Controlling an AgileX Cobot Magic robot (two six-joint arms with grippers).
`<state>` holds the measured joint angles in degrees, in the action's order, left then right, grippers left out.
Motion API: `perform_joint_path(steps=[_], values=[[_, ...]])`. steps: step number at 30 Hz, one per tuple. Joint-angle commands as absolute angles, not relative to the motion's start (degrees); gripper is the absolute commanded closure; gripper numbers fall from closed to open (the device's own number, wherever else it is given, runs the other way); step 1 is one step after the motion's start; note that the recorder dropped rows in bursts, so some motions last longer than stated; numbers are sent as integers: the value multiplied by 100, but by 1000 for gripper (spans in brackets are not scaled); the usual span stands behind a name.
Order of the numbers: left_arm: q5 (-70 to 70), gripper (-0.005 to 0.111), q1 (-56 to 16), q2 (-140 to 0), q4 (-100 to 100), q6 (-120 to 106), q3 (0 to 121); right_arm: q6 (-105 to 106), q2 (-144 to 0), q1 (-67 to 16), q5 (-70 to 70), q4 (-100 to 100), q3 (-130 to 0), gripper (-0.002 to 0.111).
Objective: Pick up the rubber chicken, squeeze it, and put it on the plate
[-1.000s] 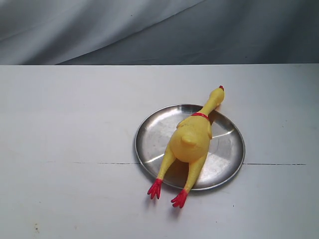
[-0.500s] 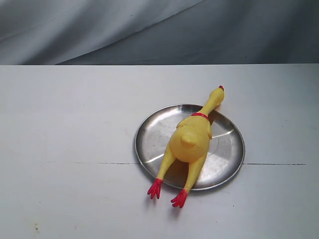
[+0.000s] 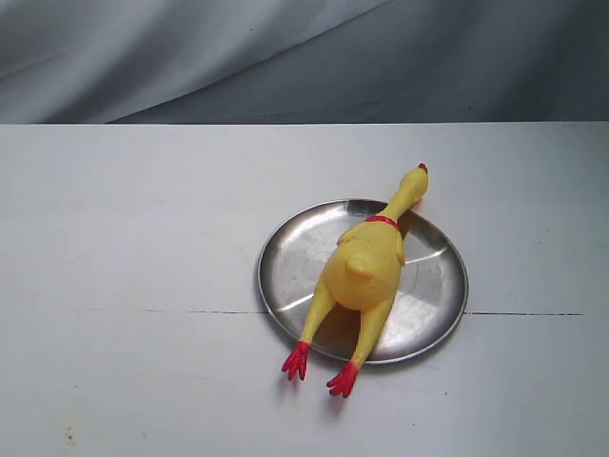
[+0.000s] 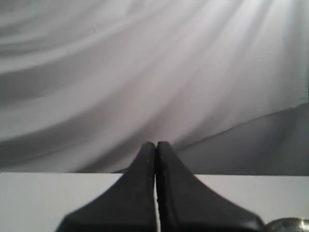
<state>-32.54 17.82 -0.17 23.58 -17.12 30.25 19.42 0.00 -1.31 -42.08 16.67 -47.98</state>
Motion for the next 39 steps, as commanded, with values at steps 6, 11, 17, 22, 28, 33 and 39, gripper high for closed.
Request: perform_joint_path(steps=[6,11,17,22,28,33,39], values=[[-2225,107,1652,0,2757,-1628,1494,2025,-287,-160,-1152,2543,-1727,108],[-1748,107,1652,0,3854,-1503,663,2025,-391,-160,-872,2571,-1125,108],[-1368,106,1652,0,3883,-1503,364,1954,-381,-160,-858,2571,-1125,108],[-1368,106,1652,0,3883,-1503,364,1954,-381,-160,-858,2571,-1125,108],[-1368,106,1652,0,3883,-1503,364,1954,-381,-160,-858,2571,-1125,108],[-1368,106,1652,0,3883,-1503,364,1954,-381,-160,-858,2571,-1125,108],[-1251,106,1652,0,3301,-1714,364,1954,-381,-160,-858,2571,-1125,108]])
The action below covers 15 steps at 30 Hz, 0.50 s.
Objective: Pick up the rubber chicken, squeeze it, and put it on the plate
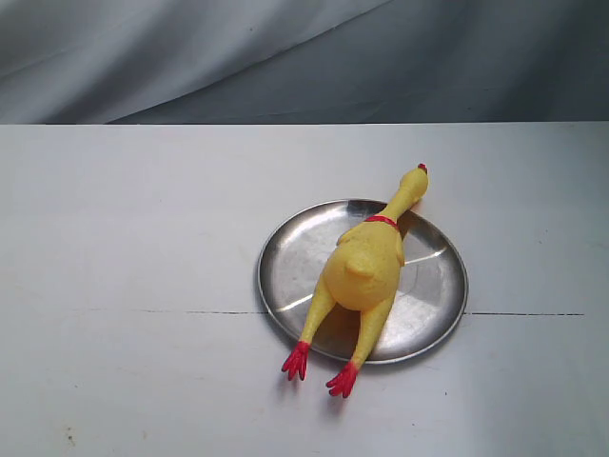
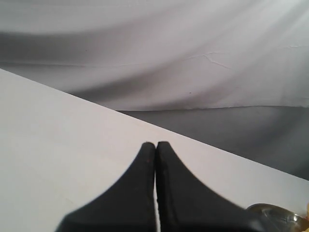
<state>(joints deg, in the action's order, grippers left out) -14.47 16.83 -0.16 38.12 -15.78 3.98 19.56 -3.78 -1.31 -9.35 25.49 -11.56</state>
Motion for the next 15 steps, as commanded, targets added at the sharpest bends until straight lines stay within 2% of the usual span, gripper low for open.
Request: perform_joint_path(steps=[1,7,12,15], values=[[-1199,106,1652,0,3123,-1714,364,1954,-381,-160,-858,2571,-1125,108],[-1062,106,1652,0,1895,-1509,344,1954,-381,-160,-858,2571,-1125,108],[-1050,106,1667,0,409,-165,0,1954,-381,-160,-858,2571,-1125,108],[-1365,106,1667,0,192,60,0,1954,-381,-160,-858,2571,-1125,108]])
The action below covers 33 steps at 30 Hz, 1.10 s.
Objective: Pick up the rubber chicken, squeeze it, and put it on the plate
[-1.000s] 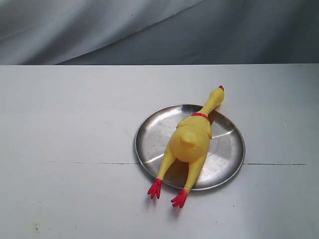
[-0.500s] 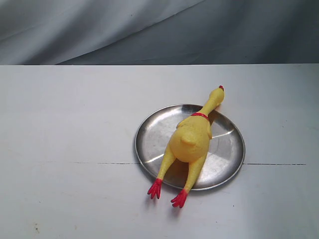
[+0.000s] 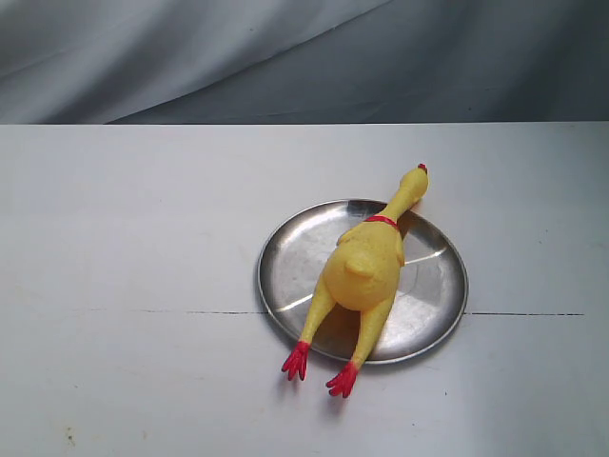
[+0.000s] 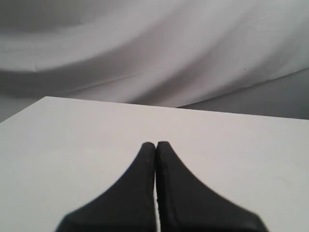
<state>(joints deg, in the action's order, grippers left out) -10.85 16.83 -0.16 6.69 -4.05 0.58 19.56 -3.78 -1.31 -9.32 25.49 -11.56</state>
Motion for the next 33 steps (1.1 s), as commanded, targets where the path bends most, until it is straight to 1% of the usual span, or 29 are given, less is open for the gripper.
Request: perform_joint_path(steps=[1,4,11,33], values=[[-1456,106,1667,0,192,49,0,1954,-381,-160,-858,2571,-1125,108],[-1520,106,1706,0,180,-181,0,1954,-381,-160,-858,2571,-1125,108],[-1559,106,2165,0,247,-99,0,1954,-381,-160,-858,2571,-1125,108],[-1525,106,2165,0,256,-57,0,1944,-381,-160,-858,2571,-1125,108]])
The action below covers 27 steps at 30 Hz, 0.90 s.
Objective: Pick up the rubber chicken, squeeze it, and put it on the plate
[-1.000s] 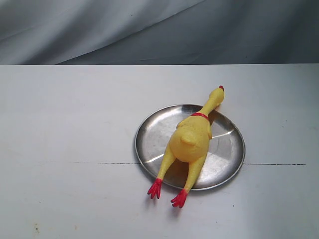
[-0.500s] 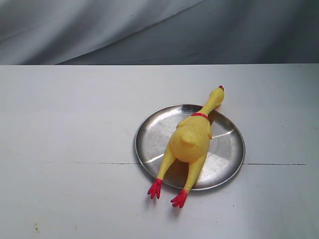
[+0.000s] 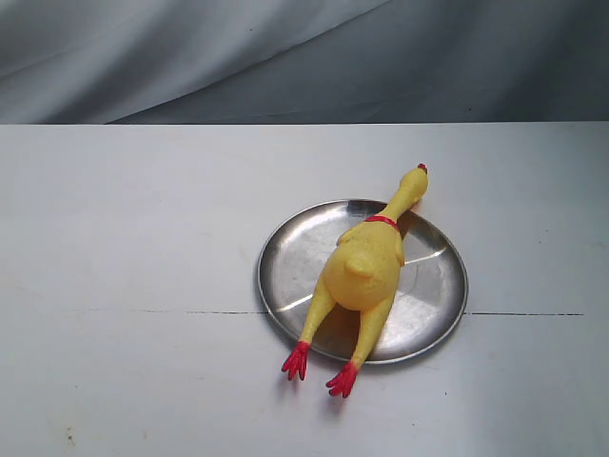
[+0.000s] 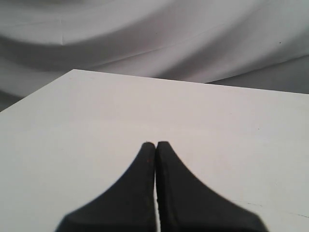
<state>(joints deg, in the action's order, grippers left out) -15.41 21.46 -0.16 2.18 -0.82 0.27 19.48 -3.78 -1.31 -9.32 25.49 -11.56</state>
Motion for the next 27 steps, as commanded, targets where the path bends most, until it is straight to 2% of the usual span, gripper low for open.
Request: perform_joint_path(steps=[1,8,18,27], values=[[-1525,106,2165,0,256,-57,0,1944,-381,-160,-858,2571,-1125,108],[-1525,106,2165,0,256,-45,0,1973,-381,-160,-539,2549,-1125,108],[-1525,106,2165,0,256,-62,0,2058,-208,-85,-1245,1229,-1116,108],[-1525,106,2165,0,247,-43,0,674,0,-55,-1376,401,-475,108]])
